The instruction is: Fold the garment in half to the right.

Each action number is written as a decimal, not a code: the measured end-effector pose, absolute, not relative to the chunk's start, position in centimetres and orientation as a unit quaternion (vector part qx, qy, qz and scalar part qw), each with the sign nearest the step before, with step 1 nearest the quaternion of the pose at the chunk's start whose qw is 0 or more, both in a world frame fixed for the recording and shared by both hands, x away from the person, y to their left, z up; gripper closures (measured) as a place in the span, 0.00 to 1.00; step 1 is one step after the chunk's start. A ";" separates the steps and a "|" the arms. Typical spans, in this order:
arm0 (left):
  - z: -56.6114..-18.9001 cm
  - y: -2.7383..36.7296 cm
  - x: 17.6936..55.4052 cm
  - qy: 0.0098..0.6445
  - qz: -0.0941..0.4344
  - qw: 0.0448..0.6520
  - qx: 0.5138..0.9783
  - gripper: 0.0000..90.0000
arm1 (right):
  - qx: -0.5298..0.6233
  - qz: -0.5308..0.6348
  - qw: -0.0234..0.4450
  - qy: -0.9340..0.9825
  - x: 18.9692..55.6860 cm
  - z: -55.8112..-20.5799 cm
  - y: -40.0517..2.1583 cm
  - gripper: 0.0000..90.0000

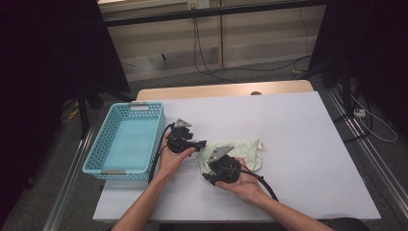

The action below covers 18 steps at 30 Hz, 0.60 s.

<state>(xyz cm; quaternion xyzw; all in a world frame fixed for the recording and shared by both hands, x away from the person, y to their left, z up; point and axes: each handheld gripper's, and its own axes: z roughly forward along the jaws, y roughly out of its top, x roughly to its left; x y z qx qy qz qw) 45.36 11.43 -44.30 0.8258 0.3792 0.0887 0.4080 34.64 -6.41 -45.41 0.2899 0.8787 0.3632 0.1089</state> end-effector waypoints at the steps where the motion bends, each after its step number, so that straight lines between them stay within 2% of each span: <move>1: -44.1 11.5 45.3 0.379 0.090 0.409 0.825 0.34 | 0.289 0.364 0.112 0.878 34.6 -45.5 -6.4 0.65; 4: -44.1 11.7 45.4 0.384 0.085 0.413 0.822 0.35 | 0.294 0.360 0.115 0.878 34.5 -45.4 -6.2 0.69; 6: -44.3 11.6 45.4 0.384 0.080 0.410 0.823 0.36 | 0.301 0.358 0.117 0.876 34.6 -45.4 -6.1 0.75; 9: -44.5 11.2 45.2 0.374 0.079 0.397 0.835 0.38 | 0.301 0.356 0.116 0.877 34.7 -45.3 -6.2 0.77; 14: -44.8 11.2 45.2 0.377 0.075 0.393 0.835 0.40 | 0.311 0.361 0.114 0.872 35.0 -45.4 -6.5 0.90; 18: -45.3 11.3 45.5 0.380 0.065 0.390 0.837 0.45 | 0.316 0.361 0.114 0.870 35.1 -45.4 -6.6 0.93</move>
